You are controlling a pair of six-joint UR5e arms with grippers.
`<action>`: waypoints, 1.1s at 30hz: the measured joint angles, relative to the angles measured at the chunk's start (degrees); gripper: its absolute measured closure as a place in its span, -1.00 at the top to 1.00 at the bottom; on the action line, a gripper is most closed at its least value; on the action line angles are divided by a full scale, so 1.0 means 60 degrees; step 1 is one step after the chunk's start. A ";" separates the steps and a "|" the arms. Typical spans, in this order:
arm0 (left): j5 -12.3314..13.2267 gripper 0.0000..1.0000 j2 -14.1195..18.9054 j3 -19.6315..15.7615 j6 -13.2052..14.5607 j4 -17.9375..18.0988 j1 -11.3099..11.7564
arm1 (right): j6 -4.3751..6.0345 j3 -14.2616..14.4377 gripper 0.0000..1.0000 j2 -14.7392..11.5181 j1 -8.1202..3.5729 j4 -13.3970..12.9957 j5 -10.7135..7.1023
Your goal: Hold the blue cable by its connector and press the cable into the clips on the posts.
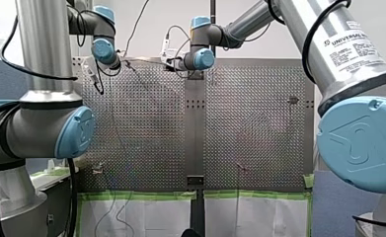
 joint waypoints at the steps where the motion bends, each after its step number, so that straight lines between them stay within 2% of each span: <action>1: 0.0031 -1.00 -0.0010 0.0004 -0.0028 0.0048 0.0031 | 0.0006 -0.0008 -1.00 0.0004 -0.0009 -0.0001 0.0000; 17: 0.0585 -1.00 -0.0104 0.0010 -0.0097 0.0273 0.0320 | 0.0039 -0.0218 -1.00 0.0055 0.0026 -0.0014 -0.0040; 33: 0.0944 -1.00 -0.0528 0.0141 -0.0152 0.0574 0.0568 | 0.0045 -0.0221 -1.00 0.0227 -0.0099 0.0026 -0.0016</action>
